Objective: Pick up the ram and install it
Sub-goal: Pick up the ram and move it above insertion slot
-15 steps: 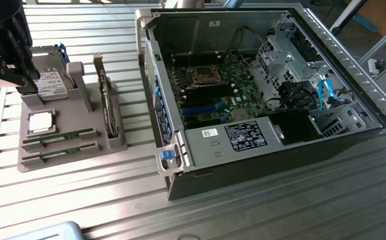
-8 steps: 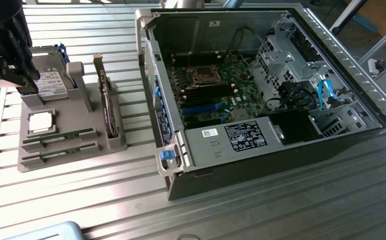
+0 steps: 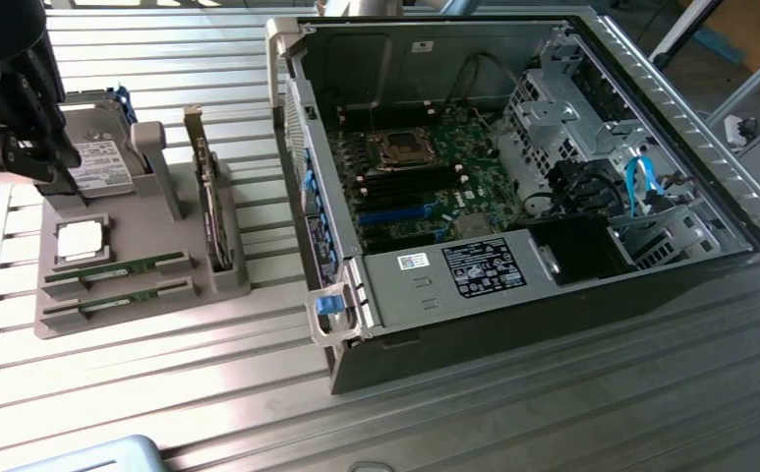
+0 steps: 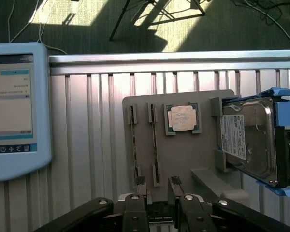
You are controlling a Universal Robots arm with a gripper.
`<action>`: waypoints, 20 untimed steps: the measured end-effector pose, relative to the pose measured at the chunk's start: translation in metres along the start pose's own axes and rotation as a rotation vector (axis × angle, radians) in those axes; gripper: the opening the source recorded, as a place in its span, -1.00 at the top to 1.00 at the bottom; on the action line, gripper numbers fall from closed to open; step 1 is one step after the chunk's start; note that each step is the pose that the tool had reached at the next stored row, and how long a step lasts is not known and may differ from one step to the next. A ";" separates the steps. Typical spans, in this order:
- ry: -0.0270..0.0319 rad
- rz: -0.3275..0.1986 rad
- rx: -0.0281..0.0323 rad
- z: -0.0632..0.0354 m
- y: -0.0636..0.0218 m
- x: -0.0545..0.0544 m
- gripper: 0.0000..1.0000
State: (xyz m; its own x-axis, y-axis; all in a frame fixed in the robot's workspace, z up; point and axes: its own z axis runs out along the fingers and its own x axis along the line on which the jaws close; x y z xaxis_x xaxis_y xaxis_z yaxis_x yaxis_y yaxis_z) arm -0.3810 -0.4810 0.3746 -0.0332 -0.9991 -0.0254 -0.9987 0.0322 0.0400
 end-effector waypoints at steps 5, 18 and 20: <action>0.0001 0.000 -0.0002 0.0085 -0.0004 0.003 0.36; 0.0001 0.000 -0.0001 0.0317 -0.0014 0.007 0.36; 0.0000 0.000 0.0000 0.0372 -0.0017 0.007 0.36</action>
State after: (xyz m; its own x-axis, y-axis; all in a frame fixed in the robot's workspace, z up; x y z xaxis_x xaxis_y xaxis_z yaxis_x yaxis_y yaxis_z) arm -0.3811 -0.4869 0.3372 -0.0333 -0.9991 -0.0254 -0.9987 0.0322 0.0401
